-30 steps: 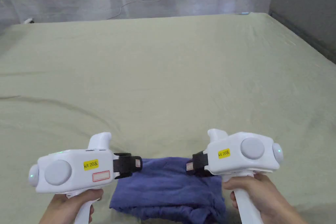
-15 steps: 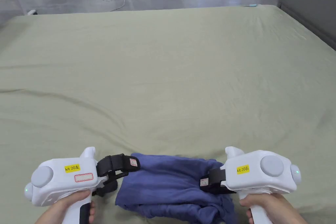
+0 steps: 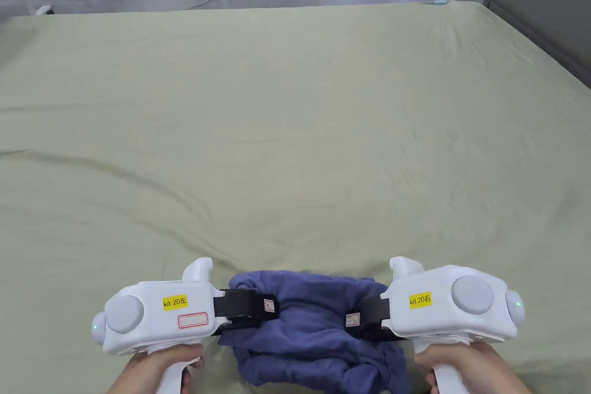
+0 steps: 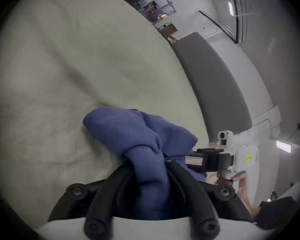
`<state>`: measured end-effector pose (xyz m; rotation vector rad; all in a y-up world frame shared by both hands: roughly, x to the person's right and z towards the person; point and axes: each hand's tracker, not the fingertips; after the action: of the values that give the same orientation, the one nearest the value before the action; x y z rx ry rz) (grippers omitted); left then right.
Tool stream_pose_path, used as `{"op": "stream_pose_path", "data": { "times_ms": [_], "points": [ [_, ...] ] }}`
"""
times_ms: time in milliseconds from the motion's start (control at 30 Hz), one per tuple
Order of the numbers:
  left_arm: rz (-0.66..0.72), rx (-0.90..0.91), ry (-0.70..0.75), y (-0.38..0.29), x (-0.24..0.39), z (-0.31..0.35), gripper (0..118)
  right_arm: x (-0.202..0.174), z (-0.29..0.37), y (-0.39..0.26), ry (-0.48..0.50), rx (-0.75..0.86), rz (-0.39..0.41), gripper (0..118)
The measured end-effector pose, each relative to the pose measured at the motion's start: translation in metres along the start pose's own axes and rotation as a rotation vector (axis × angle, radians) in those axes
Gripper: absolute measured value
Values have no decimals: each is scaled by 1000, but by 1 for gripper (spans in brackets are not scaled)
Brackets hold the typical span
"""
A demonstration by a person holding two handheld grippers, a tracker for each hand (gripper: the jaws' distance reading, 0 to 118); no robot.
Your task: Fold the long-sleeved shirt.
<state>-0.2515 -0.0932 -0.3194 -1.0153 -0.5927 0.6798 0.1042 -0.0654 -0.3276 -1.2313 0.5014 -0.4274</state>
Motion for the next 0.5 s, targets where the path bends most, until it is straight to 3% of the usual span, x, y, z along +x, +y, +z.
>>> {"op": "stream_pose_path", "data": {
  "times_ms": [100,300,500],
  "points": [
    [-37,77,52,8,7,17,13,-21,11,8,-49,-22,0,0],
    [-54,138,56,20,5,46,12,-105,25,22,-145,204,315,0],
    [-70,167,122,51,-33,97,12,-196,-20,40,-212,340,522,0]
  ]
}}
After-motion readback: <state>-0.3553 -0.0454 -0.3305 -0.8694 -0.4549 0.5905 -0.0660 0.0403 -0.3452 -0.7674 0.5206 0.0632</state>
